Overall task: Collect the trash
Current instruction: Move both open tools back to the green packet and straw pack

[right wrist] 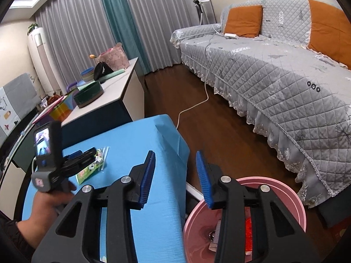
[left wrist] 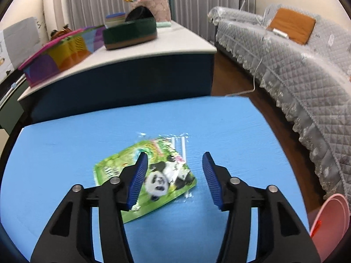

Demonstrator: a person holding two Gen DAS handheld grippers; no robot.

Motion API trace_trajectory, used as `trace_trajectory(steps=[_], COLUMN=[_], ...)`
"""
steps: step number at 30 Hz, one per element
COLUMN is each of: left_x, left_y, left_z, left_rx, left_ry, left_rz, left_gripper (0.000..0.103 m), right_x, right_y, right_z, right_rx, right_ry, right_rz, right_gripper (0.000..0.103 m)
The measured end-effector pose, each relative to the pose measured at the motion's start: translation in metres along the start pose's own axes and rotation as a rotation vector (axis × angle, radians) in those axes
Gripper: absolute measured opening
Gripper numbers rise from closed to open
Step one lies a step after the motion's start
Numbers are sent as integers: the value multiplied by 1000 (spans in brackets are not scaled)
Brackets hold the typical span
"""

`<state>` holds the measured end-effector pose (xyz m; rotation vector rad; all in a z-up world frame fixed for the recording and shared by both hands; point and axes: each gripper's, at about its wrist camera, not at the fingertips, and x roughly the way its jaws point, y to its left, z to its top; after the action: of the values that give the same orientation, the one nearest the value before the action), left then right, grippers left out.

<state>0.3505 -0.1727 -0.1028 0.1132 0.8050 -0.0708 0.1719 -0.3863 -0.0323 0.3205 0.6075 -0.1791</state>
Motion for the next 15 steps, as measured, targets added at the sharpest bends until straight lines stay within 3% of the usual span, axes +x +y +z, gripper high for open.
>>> trace_trajectory(steps=[3, 8, 11, 13, 15], left_x=[16, 30, 22, 16, 11], left_y=[-11, -8, 4, 12, 22], left_z=[-3, -7, -6, -6, -8], left_rx=[44, 42, -1, -2, -21], left_ry=[40, 79, 74, 68, 71], left_rz=[73, 96, 53, 46, 30], left_gripper=[59, 59, 41, 18, 3], right_x=[3, 12, 17, 21, 25], right_y=[-2, 1, 9, 17, 25], right_z=[-2, -6, -8, -9, -11], right_rx=[-4, -17, -32, -46, -61], right_ry=[8, 28, 39, 42, 48], right_rz=[-7, -17, -15, -10, -4], right_gripper=[40, 40, 40, 40, 40])
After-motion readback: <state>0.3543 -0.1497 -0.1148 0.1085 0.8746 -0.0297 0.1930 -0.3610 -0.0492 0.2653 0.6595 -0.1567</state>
